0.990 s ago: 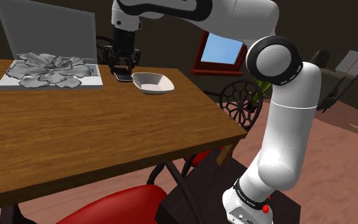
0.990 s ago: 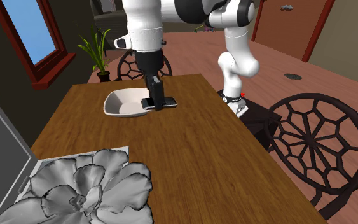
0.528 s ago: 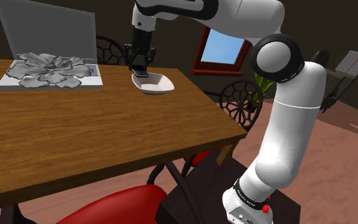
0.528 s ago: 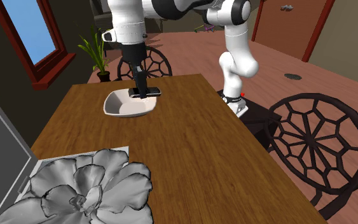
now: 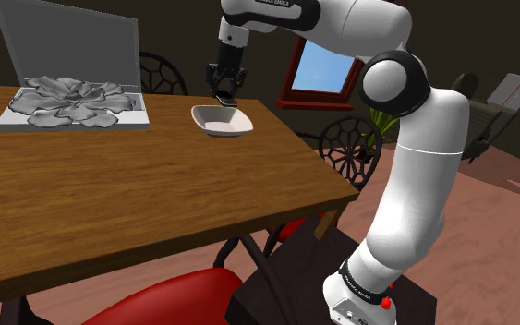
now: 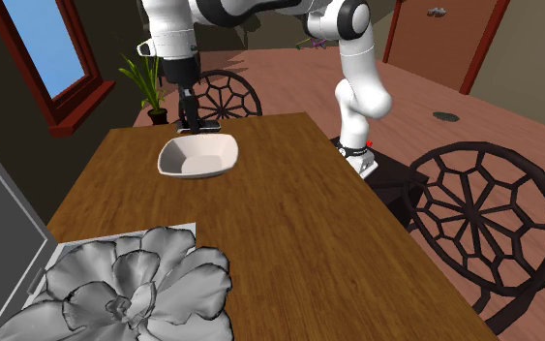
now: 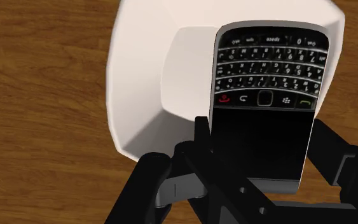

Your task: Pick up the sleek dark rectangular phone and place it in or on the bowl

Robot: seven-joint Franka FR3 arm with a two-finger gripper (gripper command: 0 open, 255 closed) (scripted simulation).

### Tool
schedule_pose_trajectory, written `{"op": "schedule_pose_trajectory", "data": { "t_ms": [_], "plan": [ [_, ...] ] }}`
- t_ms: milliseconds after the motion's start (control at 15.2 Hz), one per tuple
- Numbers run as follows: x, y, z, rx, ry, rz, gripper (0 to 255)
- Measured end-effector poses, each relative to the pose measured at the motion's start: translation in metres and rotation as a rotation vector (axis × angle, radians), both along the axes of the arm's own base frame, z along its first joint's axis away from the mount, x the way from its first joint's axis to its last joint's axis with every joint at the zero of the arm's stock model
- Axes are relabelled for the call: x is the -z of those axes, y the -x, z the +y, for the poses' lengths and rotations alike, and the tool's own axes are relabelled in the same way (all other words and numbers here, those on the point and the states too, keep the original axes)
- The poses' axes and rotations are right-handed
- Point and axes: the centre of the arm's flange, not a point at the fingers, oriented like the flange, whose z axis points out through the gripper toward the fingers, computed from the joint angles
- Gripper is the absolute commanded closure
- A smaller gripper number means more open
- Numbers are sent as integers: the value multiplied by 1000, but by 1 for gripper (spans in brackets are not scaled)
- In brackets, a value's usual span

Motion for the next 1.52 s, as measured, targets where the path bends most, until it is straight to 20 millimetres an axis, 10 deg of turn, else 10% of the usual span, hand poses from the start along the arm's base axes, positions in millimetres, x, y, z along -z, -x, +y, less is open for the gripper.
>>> {"op": "schedule_pose_trajectory", "data": {
  "t_ms": [1386,1452,1518],
  "plan": [
    [73,-1,-12,-1,0,0,255],
    [73,0,-12,-1,0,0,0],
    [73,0,-12,-1,0,0,0]
  ]
}}
